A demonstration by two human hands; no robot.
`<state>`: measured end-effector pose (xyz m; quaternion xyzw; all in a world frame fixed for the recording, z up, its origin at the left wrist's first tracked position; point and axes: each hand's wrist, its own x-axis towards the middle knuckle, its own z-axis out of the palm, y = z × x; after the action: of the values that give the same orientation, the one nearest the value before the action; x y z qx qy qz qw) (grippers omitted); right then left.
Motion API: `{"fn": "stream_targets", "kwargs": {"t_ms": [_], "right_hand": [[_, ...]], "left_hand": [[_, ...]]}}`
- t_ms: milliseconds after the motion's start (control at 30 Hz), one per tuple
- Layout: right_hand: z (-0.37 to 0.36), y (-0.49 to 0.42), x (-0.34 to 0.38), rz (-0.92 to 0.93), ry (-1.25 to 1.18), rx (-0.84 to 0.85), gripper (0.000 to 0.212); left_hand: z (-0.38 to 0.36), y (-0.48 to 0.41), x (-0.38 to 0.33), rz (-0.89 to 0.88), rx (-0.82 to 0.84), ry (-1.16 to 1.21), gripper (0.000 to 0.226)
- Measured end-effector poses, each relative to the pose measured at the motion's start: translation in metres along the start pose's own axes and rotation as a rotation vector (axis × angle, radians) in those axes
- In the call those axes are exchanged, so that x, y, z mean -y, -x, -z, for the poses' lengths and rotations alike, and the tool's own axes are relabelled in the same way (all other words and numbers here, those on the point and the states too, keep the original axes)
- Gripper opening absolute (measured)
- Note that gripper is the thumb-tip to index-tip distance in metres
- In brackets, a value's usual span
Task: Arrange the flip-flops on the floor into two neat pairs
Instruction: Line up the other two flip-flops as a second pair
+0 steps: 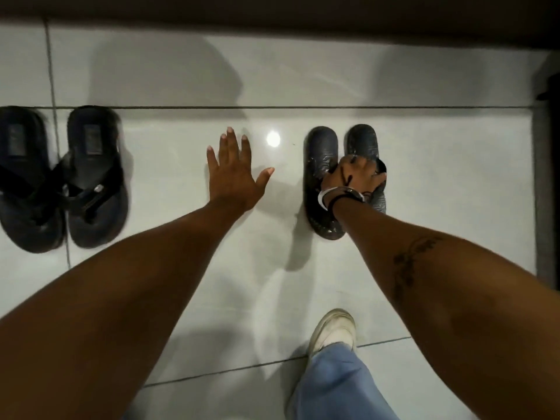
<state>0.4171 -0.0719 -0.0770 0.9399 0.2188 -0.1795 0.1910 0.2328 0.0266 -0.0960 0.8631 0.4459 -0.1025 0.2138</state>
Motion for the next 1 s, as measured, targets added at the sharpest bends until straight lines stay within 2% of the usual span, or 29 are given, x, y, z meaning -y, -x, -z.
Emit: {"fn": "stream_targets", "kwargs": {"t_ms": [100,267,333,533,700,1000], "right_hand": [[-0.013,-0.01,-0.023,-0.105,-0.014,0.106,0.039],[-0.025,-0.007,-0.032,-0.057,-0.077,0.035,0.025],[-0.023,-0.01,-0.033,-0.054,-0.109,0.023,0.021],[-0.01,-0.025,-0.035,0.002,-0.18,-0.061,0.018],[0.003,-0.035,-0.034,-0.02,-0.188,-0.061,0.014],[-0.003,-0.053,-0.03,-0.01,-0.217,-0.109,0.028]], "left_hand": [[-0.028,0.002,-0.019,-0.032,0.026,-0.018,0.084],[-0.057,0.008,-0.03,-0.031,0.135,-0.097,0.084],[-0.061,0.011,-0.03,-0.032,0.129,-0.111,0.086],[-0.06,0.005,-0.038,0.022,0.193,-0.117,0.091],[-0.06,0.003,-0.036,0.013,0.208,-0.125,0.092],[-0.059,-0.002,-0.03,0.005,0.246,-0.145,0.091]]}}
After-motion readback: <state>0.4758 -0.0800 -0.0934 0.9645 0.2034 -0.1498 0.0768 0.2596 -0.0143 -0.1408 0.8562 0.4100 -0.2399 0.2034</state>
